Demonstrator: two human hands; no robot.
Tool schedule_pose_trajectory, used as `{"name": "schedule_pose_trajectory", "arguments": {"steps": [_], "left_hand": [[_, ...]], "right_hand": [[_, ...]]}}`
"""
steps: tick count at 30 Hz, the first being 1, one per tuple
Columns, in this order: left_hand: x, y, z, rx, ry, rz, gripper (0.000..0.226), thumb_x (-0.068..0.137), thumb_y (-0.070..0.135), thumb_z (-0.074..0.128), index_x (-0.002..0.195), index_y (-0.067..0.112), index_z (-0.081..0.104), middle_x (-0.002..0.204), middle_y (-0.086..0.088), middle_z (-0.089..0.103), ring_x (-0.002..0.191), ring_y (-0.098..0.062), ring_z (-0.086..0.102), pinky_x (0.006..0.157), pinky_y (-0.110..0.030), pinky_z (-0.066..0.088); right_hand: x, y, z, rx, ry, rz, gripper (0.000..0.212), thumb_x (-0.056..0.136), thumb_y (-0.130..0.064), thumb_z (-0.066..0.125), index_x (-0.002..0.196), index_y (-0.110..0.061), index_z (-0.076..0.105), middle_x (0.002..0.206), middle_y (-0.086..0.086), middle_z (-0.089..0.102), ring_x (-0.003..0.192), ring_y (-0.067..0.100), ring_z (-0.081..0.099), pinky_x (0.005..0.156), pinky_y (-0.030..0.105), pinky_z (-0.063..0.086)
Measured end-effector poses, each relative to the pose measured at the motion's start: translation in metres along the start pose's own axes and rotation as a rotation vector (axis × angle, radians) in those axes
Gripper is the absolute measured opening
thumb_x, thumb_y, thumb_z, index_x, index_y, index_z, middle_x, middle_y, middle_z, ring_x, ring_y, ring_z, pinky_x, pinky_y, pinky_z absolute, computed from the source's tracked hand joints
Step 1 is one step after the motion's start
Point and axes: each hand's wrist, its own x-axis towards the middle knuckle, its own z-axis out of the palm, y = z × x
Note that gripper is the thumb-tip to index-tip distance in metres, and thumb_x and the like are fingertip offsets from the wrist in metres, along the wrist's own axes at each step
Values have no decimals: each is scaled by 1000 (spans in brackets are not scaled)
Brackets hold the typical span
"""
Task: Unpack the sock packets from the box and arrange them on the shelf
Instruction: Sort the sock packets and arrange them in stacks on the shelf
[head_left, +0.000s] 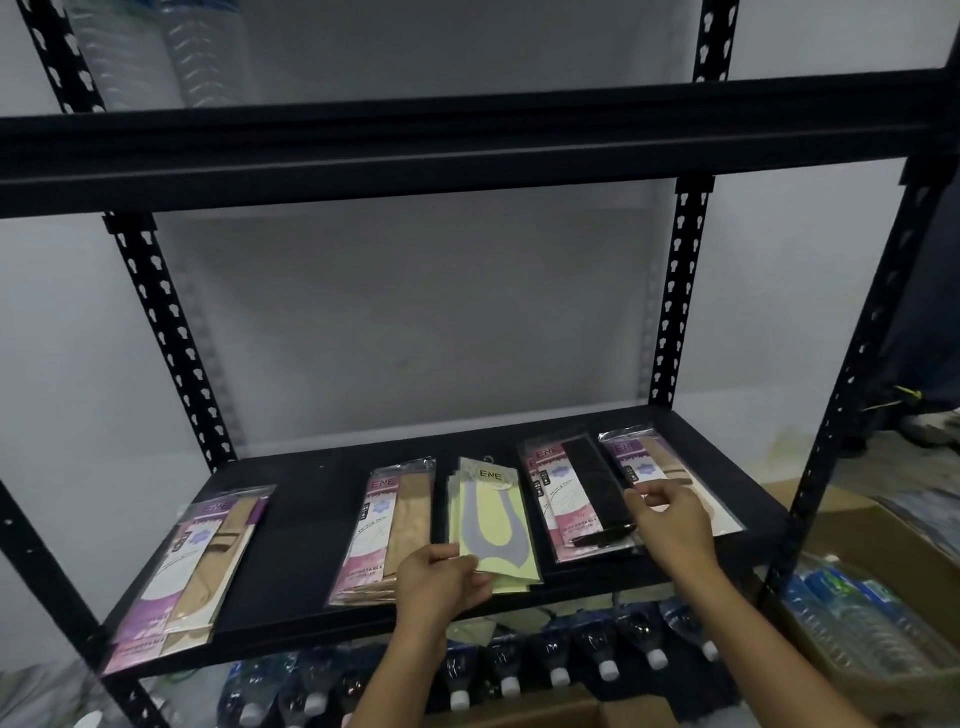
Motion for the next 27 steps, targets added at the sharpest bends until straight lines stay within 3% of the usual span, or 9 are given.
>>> {"name": "schedule_pose_trajectory", "arguments": {"steps": [5, 12, 15, 18, 21, 27], "left_hand": [[-1, -5, -1, 390, 63, 138, 17, 91, 4, 62, 105, 4, 52, 78, -20, 69, 56, -28, 71, 55, -43, 61], [-14, -2, -1, 741, 49, 286, 19, 95, 20, 56, 107, 14, 43, 86, -13, 66, 43, -20, 66, 37, -24, 48], [-16, -1, -3, 752, 43, 336, 24, 94, 21, 58, 114, 13, 47, 81, -9, 65, 44, -18, 66, 37, -23, 47], [-20, 3, -7, 744, 67, 462, 20, 91, 26, 63, 107, 18, 55, 68, 0, 64, 55, -10, 63, 47, -16, 45], [-25, 9, -14, 611, 61, 534, 15, 89, 28, 66, 101, 23, 60, 78, 4, 64, 66, -5, 60, 55, -10, 44], [-31, 23, -36, 437, 68, 630, 12, 88, 23, 69, 99, 27, 64, 90, 8, 66, 82, -3, 60, 67, -19, 53]], "right_hand": [[-3, 0, 0, 4, -8, -26, 13, 86, -18, 67, 94, -8, 67, 94, 7, 65, 83, 17, 57, 69, 26, 40], [-5, 2, 3, 30, -41, -13, 13, 86, -18, 67, 95, -9, 67, 97, 8, 65, 85, 18, 59, 68, 27, 41], [-8, 1, 4, 25, -49, -11, 13, 86, -19, 67, 96, -10, 67, 96, 7, 65, 84, 15, 59, 71, 28, 42], [-12, -4, 7, 28, -62, -28, 11, 87, -18, 67, 95, -10, 67, 95, 6, 65, 87, 18, 60, 70, 26, 42], [-19, -8, 12, 16, -85, -59, 10, 86, -19, 67, 94, -13, 66, 96, 6, 65, 89, 18, 61, 68, 23, 42], [-40, -20, 28, -3, -156, -125, 12, 85, -24, 69, 95, -19, 65, 99, 5, 61, 86, 15, 59, 66, 23, 44]]}}
